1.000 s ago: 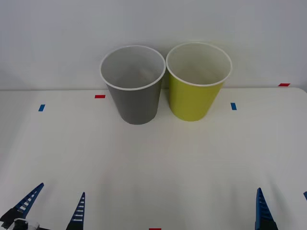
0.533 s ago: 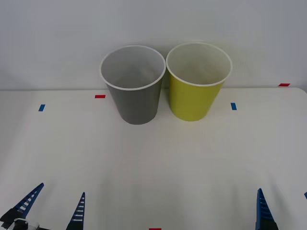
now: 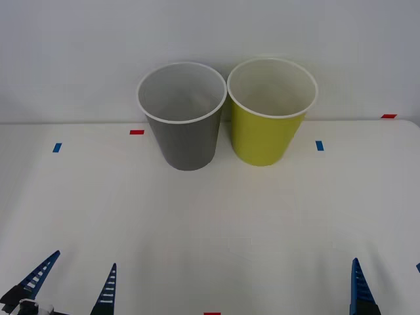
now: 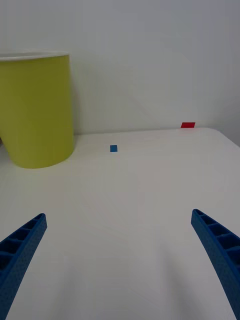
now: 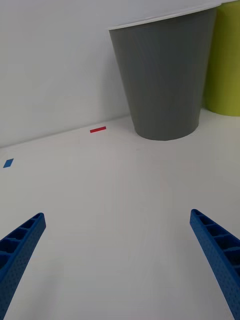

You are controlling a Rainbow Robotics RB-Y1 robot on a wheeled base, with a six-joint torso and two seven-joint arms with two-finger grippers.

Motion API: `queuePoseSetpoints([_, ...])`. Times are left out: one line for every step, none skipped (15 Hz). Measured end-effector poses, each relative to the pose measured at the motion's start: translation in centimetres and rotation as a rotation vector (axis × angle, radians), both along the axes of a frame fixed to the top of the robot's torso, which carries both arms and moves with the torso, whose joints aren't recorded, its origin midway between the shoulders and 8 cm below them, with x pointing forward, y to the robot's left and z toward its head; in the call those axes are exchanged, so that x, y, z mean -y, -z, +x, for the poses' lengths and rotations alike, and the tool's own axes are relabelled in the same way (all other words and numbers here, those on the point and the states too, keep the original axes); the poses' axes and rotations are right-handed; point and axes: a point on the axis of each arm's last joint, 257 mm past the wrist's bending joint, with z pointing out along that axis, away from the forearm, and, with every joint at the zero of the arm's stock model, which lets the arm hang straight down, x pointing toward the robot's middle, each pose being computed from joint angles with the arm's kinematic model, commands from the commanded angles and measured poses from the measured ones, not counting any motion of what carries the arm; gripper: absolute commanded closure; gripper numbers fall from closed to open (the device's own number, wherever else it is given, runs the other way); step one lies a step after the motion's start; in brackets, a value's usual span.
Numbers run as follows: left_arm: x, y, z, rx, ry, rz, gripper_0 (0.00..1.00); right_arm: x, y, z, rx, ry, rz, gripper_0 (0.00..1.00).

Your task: Put cans in the gray bin and PET bottles in the light green bin.

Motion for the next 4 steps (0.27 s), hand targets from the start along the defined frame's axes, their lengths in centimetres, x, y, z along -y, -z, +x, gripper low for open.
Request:
queuePoseSetpoints([0.00,0.00,0.00,0.000,0.000,0.000,0.00,0.00,0.00,0.00,0.000,0.000,0.000,0.00])
queuePoseSetpoints([0.00,0.00,0.00,0.000,0.000,0.000,0.00,0.00,0.00,0.00,0.000,0.000,0.000,0.00])
queuePoseSetpoints([0.00,0.00,0.00,0.000,0.000,0.000,0.00,0.00,0.00,0.00,0.000,0.000,0.000,0.00])
queuePoseSetpoints([0.00,0.00,0.00,0.000,0.000,0.000,0.00,0.00,0.00,0.00,0.000,0.000,0.000,0.00])
